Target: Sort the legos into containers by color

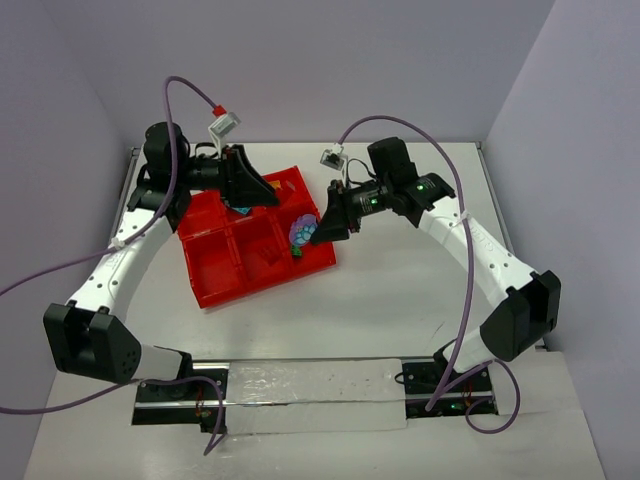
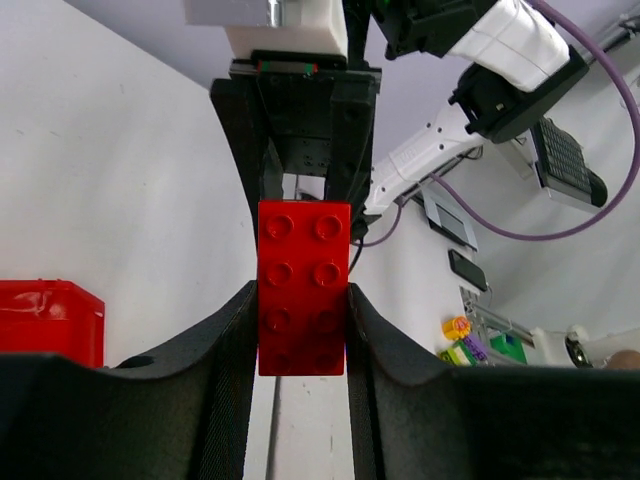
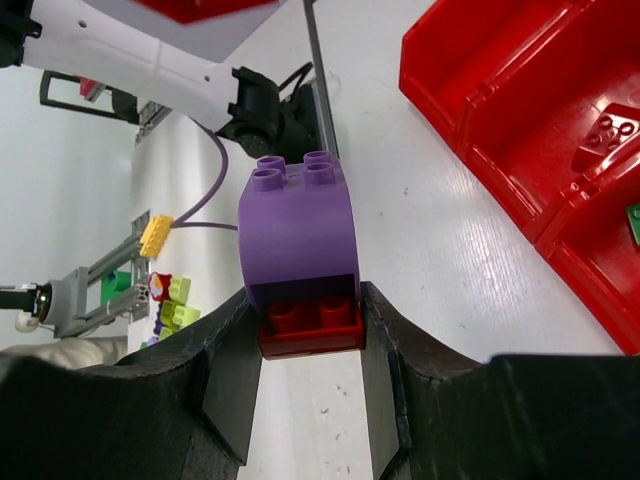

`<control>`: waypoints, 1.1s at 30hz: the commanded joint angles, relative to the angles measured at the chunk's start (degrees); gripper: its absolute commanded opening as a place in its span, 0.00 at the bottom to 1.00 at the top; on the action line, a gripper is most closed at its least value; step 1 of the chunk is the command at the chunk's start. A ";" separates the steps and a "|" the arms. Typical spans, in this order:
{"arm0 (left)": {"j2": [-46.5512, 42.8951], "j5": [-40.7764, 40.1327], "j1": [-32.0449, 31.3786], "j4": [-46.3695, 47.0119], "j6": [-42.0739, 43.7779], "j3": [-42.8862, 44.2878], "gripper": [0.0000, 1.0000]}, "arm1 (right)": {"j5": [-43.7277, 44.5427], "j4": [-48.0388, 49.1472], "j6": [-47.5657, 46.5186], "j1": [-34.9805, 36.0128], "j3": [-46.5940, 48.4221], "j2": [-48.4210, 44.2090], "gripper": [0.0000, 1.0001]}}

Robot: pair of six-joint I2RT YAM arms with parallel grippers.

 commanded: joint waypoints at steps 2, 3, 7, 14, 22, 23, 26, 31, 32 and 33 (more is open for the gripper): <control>-1.74 -5.42 4.32 -1.30 0.23 0.30 0.00 | 4.12 0.27 0.02 -0.52 -1.72 -1.79 0.00; -1.79 -11.92 5.06 -4.00 0.46 0.02 0.00 | 5.09 0.27 0.57 -1.08 -2.28 -1.93 0.00; -0.91 -34.33 5.90 -19.44 1.31 -3.05 0.00 | 8.79 -0.48 1.61 -4.24 -6.50 -3.39 0.00; -6.42 -62.38 2.49 -23.37 -2.60 -13.04 0.00 | 15.11 0.25 3.68 -7.35 -12.03 -7.47 0.00; -1.91 -76.18 -4.55 -25.08 -5.57 -13.83 0.00 | 16.82 3.93 7.79 -7.70 -10.22 -7.30 0.00; -1.45 -77.68 -5.41 -25.42 -6.00 -13.74 0.00 | 16.86 4.17 7.96 -7.70 -10.08 -7.37 0.00; -0.12 -82.48 -7.08 -26.73 -6.92 -13.28 0.01 | 17.13 4.46 8.19 -7.72 -9.84 -7.58 0.00; 1.59 -83.97 -8.79 -27.50 -6.82 -13.42 0.17 | 17.56 3.97 8.03 -7.75 -9.43 -8.11 0.00; 1.75 -83.85 -9.10 -27.43 -6.74 -13.62 0.22 | 17.53 3.96 7.99 -7.71 -9.43 -8.11 0.00; 1.93 -83.94 -9.55 -27.49 -6.77 -13.58 0.28 | 17.44 4.12 7.94 -7.66 -9.43 -7.92 0.00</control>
